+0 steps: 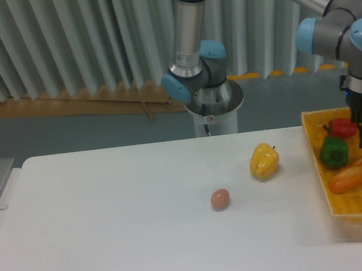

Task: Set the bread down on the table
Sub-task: 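Move the gripper over the yellow basket above the bread loaf, then lower the gripper into the basket and grasp the bread loaf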

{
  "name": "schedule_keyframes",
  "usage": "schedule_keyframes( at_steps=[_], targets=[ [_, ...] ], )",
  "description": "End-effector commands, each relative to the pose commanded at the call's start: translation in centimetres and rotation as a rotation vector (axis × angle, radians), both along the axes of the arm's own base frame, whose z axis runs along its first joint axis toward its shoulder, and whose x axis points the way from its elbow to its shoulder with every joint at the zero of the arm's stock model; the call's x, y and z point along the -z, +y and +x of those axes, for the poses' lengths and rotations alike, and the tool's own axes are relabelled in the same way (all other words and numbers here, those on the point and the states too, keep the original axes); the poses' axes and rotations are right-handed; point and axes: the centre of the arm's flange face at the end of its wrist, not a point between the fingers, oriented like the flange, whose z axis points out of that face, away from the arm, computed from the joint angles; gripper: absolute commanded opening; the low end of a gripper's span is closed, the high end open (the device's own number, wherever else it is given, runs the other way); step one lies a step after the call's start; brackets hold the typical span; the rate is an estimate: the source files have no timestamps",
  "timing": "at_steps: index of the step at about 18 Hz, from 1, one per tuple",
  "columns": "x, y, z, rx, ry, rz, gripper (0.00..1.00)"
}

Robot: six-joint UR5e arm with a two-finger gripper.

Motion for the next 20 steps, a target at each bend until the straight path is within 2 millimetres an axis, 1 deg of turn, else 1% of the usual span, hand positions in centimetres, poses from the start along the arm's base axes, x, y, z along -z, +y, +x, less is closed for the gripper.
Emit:
schedule_keyframes(
  at_steps=[2, 3, 4, 5, 7, 9, 11, 12, 14, 16, 19, 20],
  targets=[
    [0.9, 0.6, -0.2, -0.029, -0.006, 0.045, 1.00],
    [0.9, 0.7, -0.4, -0.117, -0.006, 0.092, 1.00],
    [1.0, 0.3, -0.6, -0.230, -0.016, 0.135, 1.00],
    [1.0, -0.4, -1.1, -0.279, -0.013, 0.148, 1.00],
    [1.6, -0.4, -1.4, -0.256, -0.022, 0.138, 1.00],
    [2.0, -0.7, -1.7, -0.277, -0.022, 0.137, 1.00],
    [2.1, -2.9, -3.0, -0.357, -0.005, 0.150, 1.00],
    [2.4, -3.2, -3.6, -0.358, -0.002, 0.150, 1.00],
    [2.6, -3.3, -4.3, -0.367, 0.000, 0.150, 1.00],
    [3.0, -3.1, -4.4, -0.363, 0.020, 0.152, 1.00],
    [3.4, -3.4, -4.5, -0.372, 0.051, 0.085, 1.00],
    [3.6, -3.2, -4.6, -0.393, 0.051, 0.080, 1.00]
  ],
)
